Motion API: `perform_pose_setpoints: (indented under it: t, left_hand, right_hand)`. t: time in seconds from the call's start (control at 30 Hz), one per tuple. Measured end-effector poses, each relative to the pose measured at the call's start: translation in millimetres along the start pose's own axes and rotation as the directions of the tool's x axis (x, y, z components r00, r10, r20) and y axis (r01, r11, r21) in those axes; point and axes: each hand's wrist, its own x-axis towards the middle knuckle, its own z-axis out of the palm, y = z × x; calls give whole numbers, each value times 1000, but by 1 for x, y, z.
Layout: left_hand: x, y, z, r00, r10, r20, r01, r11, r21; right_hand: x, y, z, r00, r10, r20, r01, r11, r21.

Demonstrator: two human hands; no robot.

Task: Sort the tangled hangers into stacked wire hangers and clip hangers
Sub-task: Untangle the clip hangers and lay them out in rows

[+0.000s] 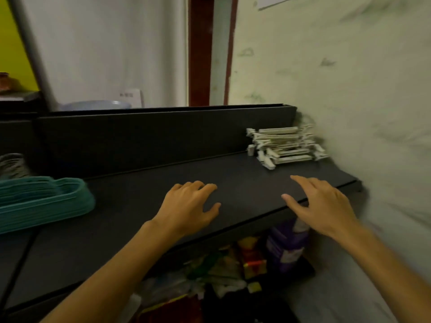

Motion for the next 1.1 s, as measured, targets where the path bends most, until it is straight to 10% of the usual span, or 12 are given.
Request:
perform_pose_setpoints:
  t: [0.6, 0.97, 1.1]
  left_hand:
    - [317, 27, 76, 993, -81, -84, 56, 961, -270]
    - [463, 44, 126, 905, 88, 417, 59, 943, -328]
    - [465, 47, 130, 906, 133, 402, 50, 910, -412]
  right_hand:
    - [178, 185, 62, 999, -39, 19, 36, 988, 153]
    - [248, 219, 109, 970, -241, -23, 236, 916, 324]
    - [265, 219, 119, 942, -329, -62, 328, 871, 366]
